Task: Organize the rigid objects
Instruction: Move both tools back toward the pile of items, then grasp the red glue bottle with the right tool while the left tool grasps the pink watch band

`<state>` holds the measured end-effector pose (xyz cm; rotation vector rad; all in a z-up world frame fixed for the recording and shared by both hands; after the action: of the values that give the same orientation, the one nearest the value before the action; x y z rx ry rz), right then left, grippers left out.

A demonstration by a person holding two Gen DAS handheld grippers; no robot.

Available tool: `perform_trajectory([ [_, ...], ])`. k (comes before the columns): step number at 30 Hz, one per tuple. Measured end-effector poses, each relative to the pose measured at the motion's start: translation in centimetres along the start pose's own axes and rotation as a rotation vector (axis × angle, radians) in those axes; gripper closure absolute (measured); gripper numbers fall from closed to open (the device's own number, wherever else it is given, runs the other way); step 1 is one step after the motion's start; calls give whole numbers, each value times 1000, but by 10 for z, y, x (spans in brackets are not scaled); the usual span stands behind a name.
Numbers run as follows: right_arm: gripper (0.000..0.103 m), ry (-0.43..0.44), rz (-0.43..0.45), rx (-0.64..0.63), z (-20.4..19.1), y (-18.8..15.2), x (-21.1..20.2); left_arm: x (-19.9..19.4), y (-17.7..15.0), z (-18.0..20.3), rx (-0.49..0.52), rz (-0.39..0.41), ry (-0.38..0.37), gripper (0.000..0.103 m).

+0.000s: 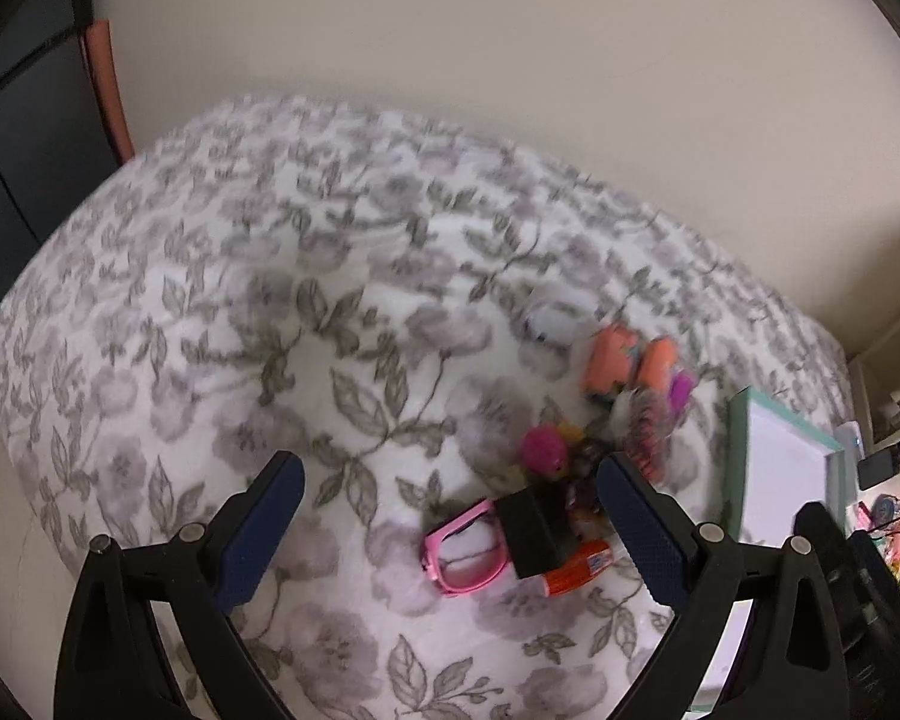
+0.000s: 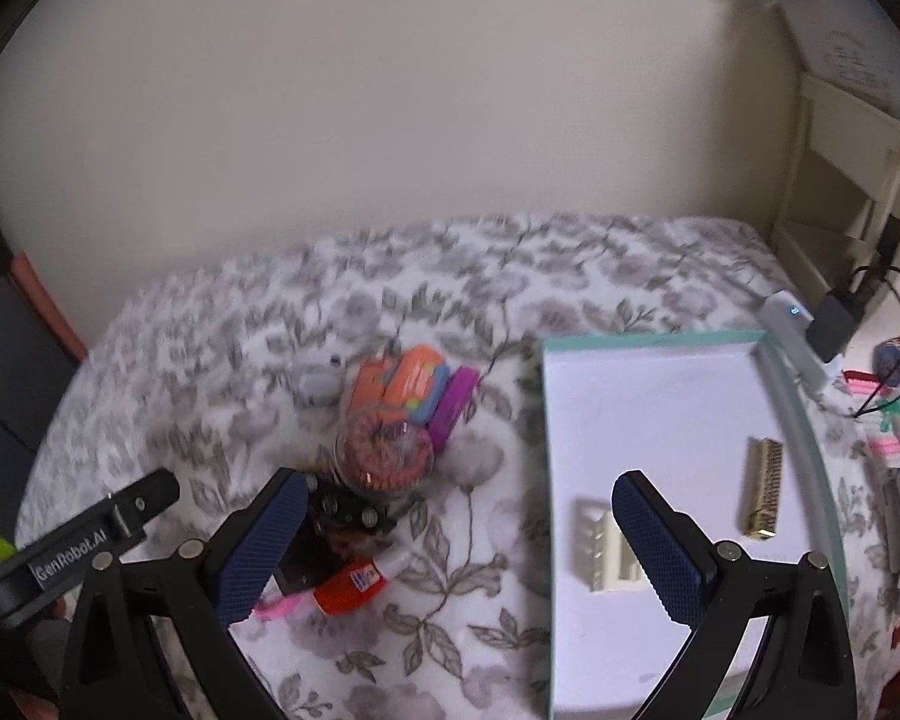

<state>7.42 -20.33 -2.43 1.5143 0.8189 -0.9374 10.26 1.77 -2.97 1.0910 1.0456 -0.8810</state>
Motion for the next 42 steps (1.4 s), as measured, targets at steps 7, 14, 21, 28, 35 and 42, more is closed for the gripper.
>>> perform_trajectory([
  [7,1,-30,-150,-60,-17,-21,55,39,-2,-10,-54,-118,20,5],
  [14,6,-37,-245,-107,-32,-37,87,64,-7,-13,-76,-196,33,5],
  [21,7,-52,-287,-157,-45,-47,103,76,-12,-13,-90,-237,37,5],
  [28,7,-39,-286,-191,-58,-50,113,85,-12,-16,-98,-255,57,5],
  [35,7,8,-280,-166,-59,-48,121,92,-13,-15,-82,-263,123,5],
  [42,20,38,-289,-147,-57,-49,117,104,-15,-12,-73,-283,173,5],
])
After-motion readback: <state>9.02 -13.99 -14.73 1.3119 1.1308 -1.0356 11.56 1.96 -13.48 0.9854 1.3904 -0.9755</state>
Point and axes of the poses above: each gripper's, at about its wrist camera, not at the fingertips, and x roughly the way its jaws point, z to its right, y to its top, the point moved 3 cm from there along x, roughly the way its jaws point, and after that the axes turned 13 degrees about -z, right-handed, at the moved point
